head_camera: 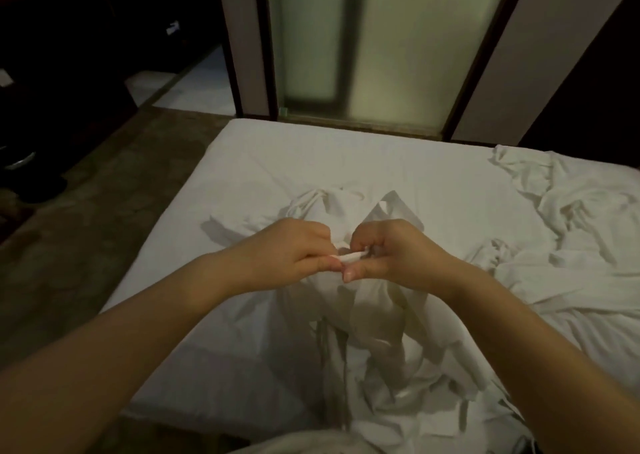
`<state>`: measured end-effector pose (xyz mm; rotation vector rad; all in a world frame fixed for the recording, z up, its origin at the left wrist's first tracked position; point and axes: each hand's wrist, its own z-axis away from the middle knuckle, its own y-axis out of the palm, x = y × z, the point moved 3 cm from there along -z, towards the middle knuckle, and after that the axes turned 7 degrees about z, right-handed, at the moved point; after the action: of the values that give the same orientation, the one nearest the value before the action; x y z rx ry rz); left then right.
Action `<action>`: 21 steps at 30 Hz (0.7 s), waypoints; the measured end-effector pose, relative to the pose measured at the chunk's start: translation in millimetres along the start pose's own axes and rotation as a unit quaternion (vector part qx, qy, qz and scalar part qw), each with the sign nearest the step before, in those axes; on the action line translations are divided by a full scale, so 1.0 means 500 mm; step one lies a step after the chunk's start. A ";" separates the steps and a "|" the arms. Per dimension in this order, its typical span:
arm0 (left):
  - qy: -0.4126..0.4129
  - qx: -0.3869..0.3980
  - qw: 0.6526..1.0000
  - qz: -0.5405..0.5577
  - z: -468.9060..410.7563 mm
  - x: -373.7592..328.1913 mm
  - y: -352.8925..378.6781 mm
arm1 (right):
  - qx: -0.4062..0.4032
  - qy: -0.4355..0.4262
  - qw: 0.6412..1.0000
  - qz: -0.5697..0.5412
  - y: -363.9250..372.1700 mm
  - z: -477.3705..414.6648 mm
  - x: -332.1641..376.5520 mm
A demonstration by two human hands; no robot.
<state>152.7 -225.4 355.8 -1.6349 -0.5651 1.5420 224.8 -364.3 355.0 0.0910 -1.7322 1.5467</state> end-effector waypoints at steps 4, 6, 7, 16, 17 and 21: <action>-0.023 -0.033 0.999 0.026 0.027 0.033 -0.009 | 0.002 -0.037 0.997 0.062 0.008 -0.011 0.024; -0.030 -0.044 0.998 0.034 0.036 0.032 -0.010 | -0.007 -0.041 0.995 0.086 0.010 -0.017 0.029; -0.024 -0.055 0.998 0.022 0.039 0.031 -0.012 | -0.022 -0.048 0.995 0.088 0.010 -0.019 0.030; 0.004 -0.170 0.983 -0.067 0.050 0.035 -0.007 | -0.054 -0.085 0.985 0.142 0.015 -0.020 0.038; 0.011 -0.169 0.983 -0.064 0.050 0.031 -0.003 | -0.063 -0.099 0.982 0.147 0.018 -0.020 0.036; 0.045 -0.144 0.984 -0.093 0.055 0.019 0.009 | -0.025 -0.128 0.985 0.111 0.022 -0.017 0.035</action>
<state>126.4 -213.9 348.4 -1.7983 -0.8997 1.2880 211.4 -346.7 356.0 0.0757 -2.0401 1.7097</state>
